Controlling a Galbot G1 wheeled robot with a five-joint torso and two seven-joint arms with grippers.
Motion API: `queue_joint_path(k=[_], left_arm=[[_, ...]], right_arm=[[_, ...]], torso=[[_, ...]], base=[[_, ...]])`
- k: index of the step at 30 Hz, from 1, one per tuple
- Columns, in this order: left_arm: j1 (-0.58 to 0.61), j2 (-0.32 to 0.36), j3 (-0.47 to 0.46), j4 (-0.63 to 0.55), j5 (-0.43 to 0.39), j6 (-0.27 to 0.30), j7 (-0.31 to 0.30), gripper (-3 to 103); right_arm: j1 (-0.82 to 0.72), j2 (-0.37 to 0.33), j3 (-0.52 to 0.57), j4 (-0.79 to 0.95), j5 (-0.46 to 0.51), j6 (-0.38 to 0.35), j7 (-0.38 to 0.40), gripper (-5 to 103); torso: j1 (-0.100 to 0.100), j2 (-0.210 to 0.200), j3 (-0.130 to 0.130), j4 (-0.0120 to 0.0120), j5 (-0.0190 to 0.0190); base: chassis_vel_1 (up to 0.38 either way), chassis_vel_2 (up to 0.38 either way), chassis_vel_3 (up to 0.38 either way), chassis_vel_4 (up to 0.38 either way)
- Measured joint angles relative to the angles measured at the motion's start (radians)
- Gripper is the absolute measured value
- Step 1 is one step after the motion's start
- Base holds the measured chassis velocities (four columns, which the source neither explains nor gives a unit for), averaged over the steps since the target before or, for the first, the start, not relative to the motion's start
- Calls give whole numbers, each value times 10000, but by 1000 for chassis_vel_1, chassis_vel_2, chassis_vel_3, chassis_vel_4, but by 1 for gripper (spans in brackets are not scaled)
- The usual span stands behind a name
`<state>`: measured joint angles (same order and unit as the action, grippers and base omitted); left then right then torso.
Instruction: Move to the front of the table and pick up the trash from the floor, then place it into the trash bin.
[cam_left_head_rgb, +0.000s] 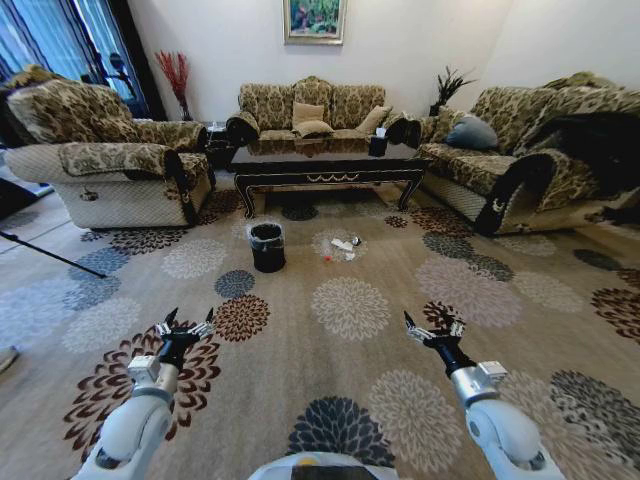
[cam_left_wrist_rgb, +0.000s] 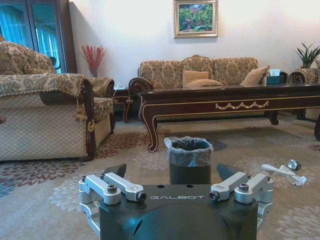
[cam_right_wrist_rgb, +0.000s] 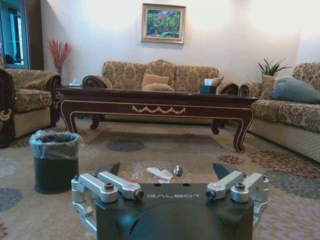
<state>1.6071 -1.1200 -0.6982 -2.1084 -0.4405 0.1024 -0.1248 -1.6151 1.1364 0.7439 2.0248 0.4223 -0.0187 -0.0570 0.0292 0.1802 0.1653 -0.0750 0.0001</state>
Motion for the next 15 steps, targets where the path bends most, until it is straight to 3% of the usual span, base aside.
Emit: queue_joint_path(k=[15], left_arm=[[16, 38, 44, -64, -5, 31, -8, 100]], right_arm=[[2, -123, -31, 235, 168, -32, -28, 100]], torso=[[-130, -559, -431, -1, -1]], base=[[0, 0, 0, 0]])
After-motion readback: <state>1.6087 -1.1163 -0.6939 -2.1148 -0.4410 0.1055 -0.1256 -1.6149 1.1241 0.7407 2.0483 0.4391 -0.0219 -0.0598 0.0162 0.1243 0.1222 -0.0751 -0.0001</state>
